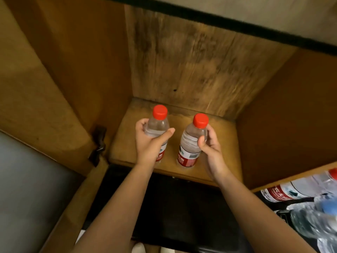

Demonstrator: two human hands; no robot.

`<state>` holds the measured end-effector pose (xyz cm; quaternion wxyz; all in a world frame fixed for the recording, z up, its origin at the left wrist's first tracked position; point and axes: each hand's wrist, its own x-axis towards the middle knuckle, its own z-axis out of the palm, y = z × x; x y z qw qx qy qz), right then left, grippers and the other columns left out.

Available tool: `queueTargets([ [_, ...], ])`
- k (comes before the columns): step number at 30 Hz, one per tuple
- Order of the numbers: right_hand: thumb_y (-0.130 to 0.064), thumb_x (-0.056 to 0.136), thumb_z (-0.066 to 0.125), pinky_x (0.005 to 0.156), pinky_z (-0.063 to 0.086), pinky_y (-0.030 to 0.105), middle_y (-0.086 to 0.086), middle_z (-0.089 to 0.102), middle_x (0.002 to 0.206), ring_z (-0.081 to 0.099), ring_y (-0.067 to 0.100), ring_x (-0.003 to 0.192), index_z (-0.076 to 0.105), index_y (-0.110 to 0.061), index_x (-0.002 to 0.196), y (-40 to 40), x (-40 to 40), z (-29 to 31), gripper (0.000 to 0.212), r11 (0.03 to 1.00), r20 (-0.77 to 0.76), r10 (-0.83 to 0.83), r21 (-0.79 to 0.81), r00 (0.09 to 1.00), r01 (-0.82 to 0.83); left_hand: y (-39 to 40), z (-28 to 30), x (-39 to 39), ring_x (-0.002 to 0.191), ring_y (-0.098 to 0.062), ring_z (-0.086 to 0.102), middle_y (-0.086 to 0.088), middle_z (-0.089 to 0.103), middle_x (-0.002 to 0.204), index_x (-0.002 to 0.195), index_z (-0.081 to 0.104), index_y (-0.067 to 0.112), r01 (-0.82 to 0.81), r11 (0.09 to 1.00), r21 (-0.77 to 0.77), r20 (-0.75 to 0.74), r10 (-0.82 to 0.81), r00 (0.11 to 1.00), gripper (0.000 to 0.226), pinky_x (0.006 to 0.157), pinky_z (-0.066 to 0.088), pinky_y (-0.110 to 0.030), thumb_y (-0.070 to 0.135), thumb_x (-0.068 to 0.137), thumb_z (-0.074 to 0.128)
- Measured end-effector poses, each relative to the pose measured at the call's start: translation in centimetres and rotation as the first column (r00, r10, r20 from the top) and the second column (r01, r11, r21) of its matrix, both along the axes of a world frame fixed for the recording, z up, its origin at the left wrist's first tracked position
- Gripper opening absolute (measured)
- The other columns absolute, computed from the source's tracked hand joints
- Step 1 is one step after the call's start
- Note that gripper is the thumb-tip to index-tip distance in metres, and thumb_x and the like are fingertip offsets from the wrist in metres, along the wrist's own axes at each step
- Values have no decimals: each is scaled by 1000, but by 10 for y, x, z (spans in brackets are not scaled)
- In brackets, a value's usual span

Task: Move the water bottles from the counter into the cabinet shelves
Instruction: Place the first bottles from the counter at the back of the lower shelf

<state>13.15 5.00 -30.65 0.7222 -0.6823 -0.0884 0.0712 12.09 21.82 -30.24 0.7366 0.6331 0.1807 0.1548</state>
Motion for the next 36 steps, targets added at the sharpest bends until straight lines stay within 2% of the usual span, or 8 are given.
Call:
queueTargets([
  [4,-52,73,67,109,35,41,14,37,145,39,23,134,30,-14,142,-9,3,-1,87,999,-63,31,-14,998,-32,5,-9,4,79,6,64,3,61,97,109,45,16,89,995,36,38,-91,995,63,67,47,-7,9,60,84],
  [7,-69,65,64,107,36,28,4,37,147,38,14,135,35,-31,137,-20,6,-1,87,996,-79,64,-56,995,-69,13,-18,0,87,3,64,5,60,102,111,44,21,169,983,65,60,-173,983,71,72,48,-10,7,55,85],
  [11,-50,81,51,109,33,28,-11,40,144,37,1,132,34,-41,134,-29,2,-16,56,996,-67,23,-82,997,-29,13,-37,-12,91,14,58,13,55,105,112,42,24,167,978,122,-15,-167,986,75,75,44,-4,-6,56,81],
  [17,-5,73,71,82,46,6,-13,51,122,53,-18,101,36,-22,130,-14,-21,-63,69,982,-91,-131,-145,987,117,2,-74,-25,111,-12,55,11,53,112,116,39,24,-2,968,252,-143,39,989,80,93,47,-24,7,54,86],
  [19,2,69,75,82,44,4,-16,51,117,53,-18,100,39,-24,124,-4,-19,-74,71,960,-6,-191,-208,982,186,1,-81,-22,107,-5,53,14,52,112,117,41,26,-52,937,345,-141,107,984,78,85,43,-9,17,55,87],
  [23,-8,65,79,86,43,9,-19,53,113,52,-11,104,43,-37,110,7,-10,-82,65,925,131,-216,-290,968,246,1,-91,-15,103,3,49,16,52,112,116,42,28,-99,915,391,-127,160,979,72,69,35,7,24,59,85],
  [27,-12,66,79,80,40,4,-25,51,113,49,-15,104,43,-42,108,25,14,-83,64,913,181,-166,-343,969,220,6,-93,10,107,-3,51,7,57,122,121,40,27,-116,906,407,-138,186,973,73,76,35,-5,22,63,83],
  [36,-24,68,76,92,42,25,-18,50,119,48,0,113,39,-30,127,79,89,-82,69,877,253,-73,-444,965,183,56,-85,78,118,-24,55,-3,58,127,123,40,18,-104,752,650,-92,214,973,68,94,45,-38,26,69,79],
])
